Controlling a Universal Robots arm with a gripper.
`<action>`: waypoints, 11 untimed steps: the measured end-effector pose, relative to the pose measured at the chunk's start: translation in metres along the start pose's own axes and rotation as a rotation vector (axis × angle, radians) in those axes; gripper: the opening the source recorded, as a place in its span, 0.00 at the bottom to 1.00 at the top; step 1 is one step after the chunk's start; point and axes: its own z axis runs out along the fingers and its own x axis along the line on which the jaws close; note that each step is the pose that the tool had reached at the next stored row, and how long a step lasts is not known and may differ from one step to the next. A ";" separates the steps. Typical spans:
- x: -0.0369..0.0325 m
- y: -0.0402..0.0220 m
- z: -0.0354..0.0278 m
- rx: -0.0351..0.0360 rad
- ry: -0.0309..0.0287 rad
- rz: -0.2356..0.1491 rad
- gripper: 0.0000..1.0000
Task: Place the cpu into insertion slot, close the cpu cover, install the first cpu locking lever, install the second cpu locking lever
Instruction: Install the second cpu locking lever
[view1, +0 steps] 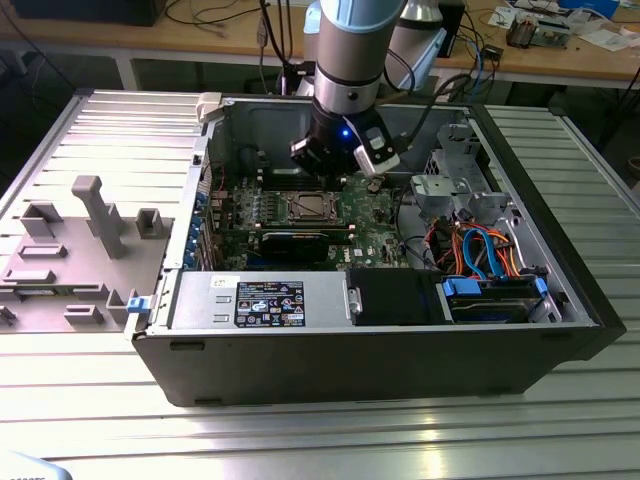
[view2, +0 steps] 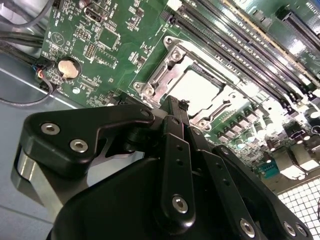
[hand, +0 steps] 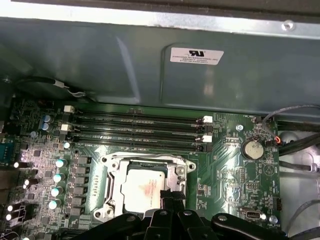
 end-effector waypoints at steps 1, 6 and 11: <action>0.0000 -0.0005 -0.0001 0.0061 0.0005 0.000 0.11; 0.0000 -0.0005 -0.0001 0.0177 0.0014 0.000 0.11; 0.0000 -0.0005 -0.0001 0.0182 0.0014 0.000 0.11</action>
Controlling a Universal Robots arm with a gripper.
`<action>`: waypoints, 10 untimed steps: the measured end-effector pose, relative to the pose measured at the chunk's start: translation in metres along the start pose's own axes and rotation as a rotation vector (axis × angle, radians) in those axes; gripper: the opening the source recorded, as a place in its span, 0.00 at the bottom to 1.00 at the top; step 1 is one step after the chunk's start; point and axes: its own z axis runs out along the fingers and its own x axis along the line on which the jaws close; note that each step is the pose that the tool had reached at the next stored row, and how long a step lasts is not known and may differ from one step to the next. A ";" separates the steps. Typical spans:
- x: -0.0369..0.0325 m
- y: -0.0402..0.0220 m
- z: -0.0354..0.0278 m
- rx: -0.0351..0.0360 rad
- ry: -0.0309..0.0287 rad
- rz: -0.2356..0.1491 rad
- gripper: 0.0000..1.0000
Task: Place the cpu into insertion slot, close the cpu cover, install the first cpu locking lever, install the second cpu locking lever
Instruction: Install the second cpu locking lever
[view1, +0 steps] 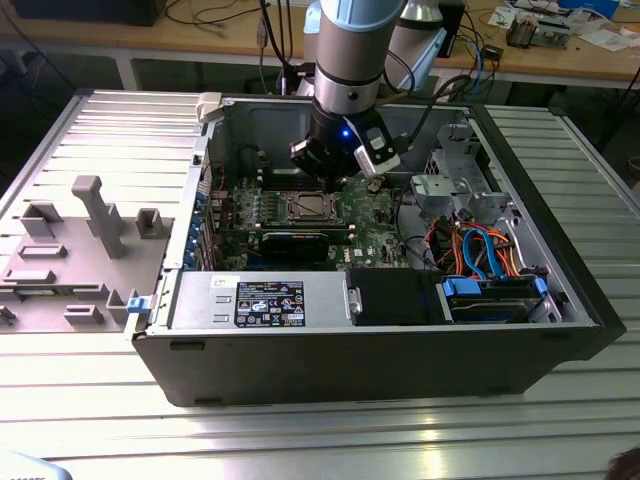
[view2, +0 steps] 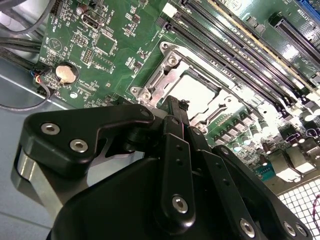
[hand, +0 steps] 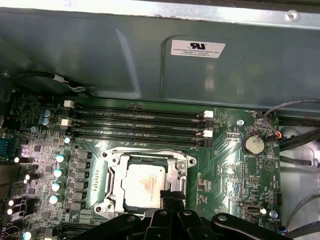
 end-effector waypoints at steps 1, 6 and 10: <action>0.0000 0.0000 0.0000 0.0000 0.0000 0.000 0.11; 0.0000 0.0003 -0.0016 0.0000 0.0000 0.000 0.11; 0.0000 0.0008 -0.0046 0.0000 0.0000 0.000 0.11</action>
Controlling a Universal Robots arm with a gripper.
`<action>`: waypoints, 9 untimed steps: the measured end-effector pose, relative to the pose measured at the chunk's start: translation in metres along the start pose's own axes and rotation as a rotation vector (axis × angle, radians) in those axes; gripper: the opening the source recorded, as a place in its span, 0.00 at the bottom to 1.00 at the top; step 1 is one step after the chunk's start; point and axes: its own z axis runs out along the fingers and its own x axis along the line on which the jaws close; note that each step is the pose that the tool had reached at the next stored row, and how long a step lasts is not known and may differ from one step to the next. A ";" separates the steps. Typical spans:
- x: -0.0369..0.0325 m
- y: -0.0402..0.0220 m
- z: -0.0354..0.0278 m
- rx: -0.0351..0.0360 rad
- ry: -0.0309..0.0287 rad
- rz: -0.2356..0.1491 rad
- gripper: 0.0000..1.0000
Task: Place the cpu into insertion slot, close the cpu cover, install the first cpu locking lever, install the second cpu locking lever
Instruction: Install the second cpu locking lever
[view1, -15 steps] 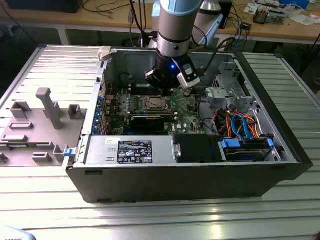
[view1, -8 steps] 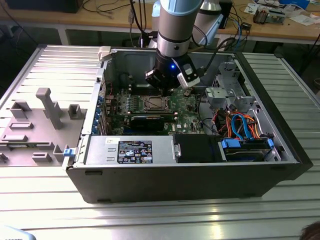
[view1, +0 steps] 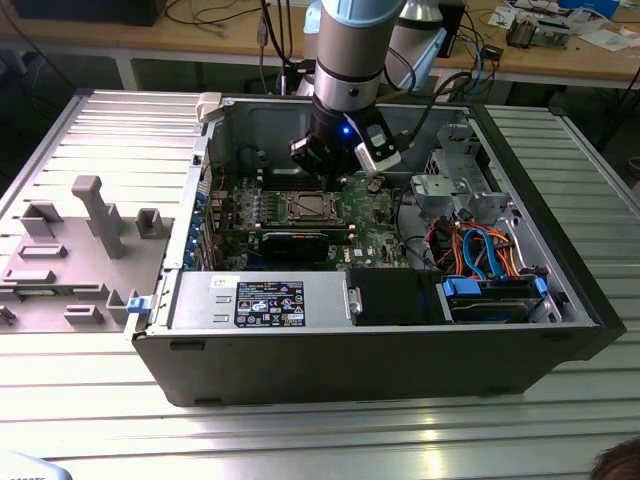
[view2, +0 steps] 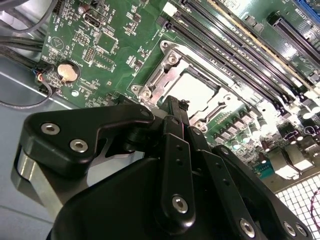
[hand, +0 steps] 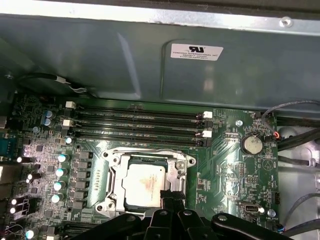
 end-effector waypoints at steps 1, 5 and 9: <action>0.0000 0.0001 -0.0008 0.0000 0.0000 0.000 0.11; 0.0000 0.0008 -0.0049 0.0001 0.0000 0.000 0.11; 0.0000 0.0006 -0.0077 -0.0002 0.0000 0.000 0.11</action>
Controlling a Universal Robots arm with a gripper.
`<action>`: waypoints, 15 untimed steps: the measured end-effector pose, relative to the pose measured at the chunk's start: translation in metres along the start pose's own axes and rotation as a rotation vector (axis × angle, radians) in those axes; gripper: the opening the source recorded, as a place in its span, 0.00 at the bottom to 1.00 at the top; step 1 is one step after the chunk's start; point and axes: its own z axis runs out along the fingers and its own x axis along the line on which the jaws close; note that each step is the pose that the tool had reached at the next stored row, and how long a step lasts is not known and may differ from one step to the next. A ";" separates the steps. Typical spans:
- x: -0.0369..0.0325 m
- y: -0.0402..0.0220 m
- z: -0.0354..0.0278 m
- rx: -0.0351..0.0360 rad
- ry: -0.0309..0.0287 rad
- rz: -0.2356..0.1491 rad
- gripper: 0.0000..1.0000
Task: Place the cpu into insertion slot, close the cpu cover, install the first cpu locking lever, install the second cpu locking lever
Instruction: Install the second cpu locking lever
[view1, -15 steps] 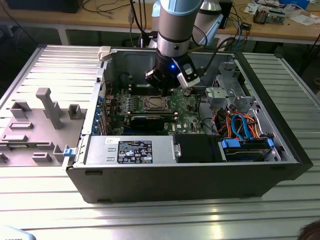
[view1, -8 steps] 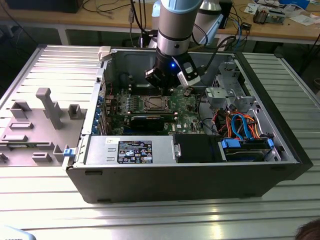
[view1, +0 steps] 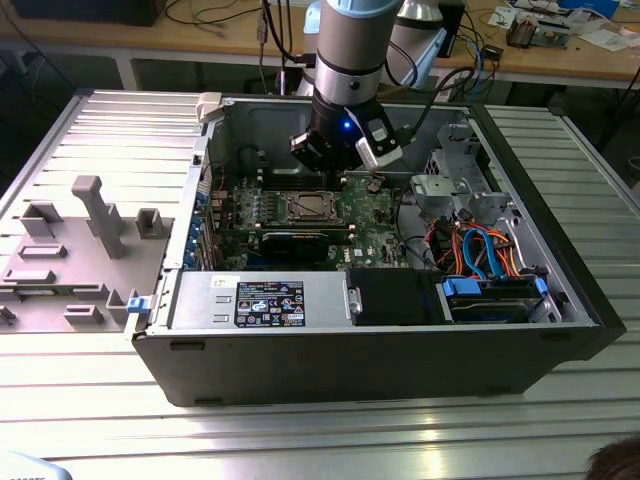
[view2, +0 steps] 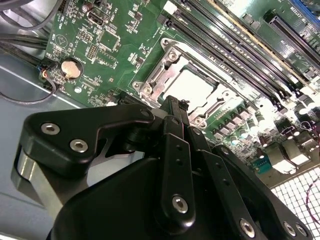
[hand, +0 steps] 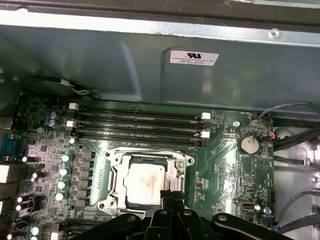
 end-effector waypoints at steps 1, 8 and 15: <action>0.0000 -0.0005 -0.0003 0.0002 0.0000 0.000 0.11; 0.0016 -0.0075 -0.0016 -0.0009 0.0000 0.000 0.11; 0.0027 -0.0114 -0.0021 -0.0016 -0.0002 0.000 0.11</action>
